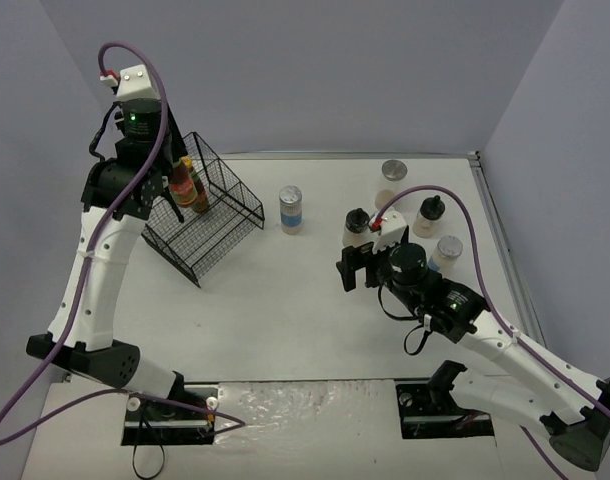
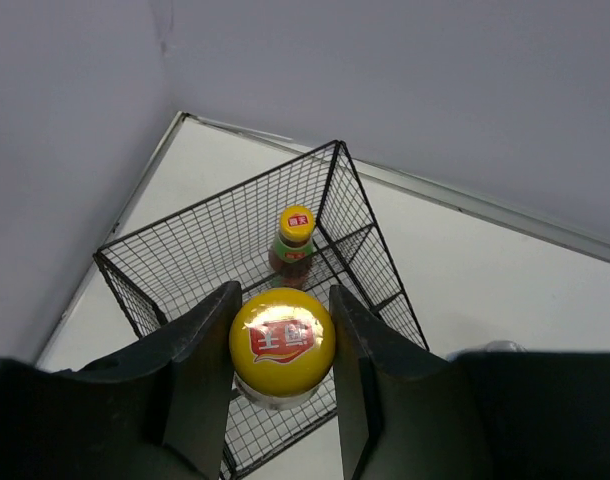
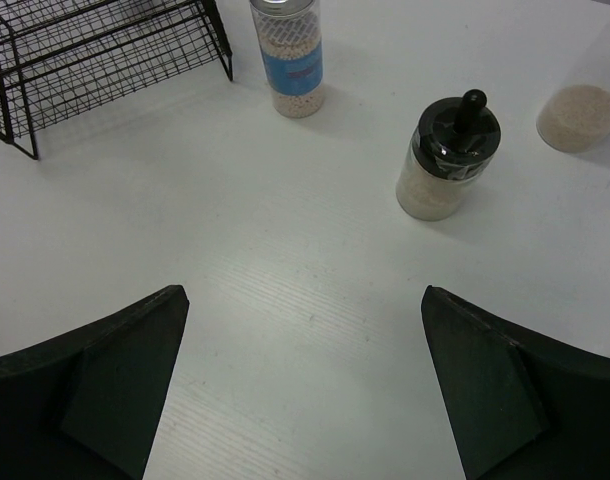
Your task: Organize the condiment bottles
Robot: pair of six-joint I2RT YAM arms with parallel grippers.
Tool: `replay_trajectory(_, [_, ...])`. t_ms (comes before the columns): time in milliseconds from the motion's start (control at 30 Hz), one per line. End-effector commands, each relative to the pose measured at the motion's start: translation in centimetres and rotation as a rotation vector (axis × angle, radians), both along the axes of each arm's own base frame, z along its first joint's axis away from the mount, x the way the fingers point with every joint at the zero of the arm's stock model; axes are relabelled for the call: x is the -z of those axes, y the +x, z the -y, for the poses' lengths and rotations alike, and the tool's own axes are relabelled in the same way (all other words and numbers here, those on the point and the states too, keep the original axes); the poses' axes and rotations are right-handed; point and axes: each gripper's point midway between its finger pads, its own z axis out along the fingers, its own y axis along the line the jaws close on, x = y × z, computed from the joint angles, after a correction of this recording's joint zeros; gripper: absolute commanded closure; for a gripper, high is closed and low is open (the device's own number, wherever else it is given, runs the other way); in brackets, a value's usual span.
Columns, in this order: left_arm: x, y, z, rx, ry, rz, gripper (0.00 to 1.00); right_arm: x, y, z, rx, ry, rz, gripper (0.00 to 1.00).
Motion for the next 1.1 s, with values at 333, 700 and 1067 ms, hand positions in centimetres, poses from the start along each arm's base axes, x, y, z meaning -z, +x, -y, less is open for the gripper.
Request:
replay_trajectory(333, [-7.7,6.5,-7.1,-0.151,0.021,0.276,1.00,-1.9,0.8,-1.6,-0.043,0.046,0.026,0.00])
replay_trajectory(700, [-2.6,10.2,-8.5,-0.170,0.006,0.208,1.00,-1.5,1.2,-1.1,-0.013,0.034,0.024,0.00])
replay_trajectory(1067, [6.2,10.5,-8.5,-0.189,-0.011,0.101,1.00,-0.9,1.3,-1.0,-0.014,0.023,0.012,0.00])
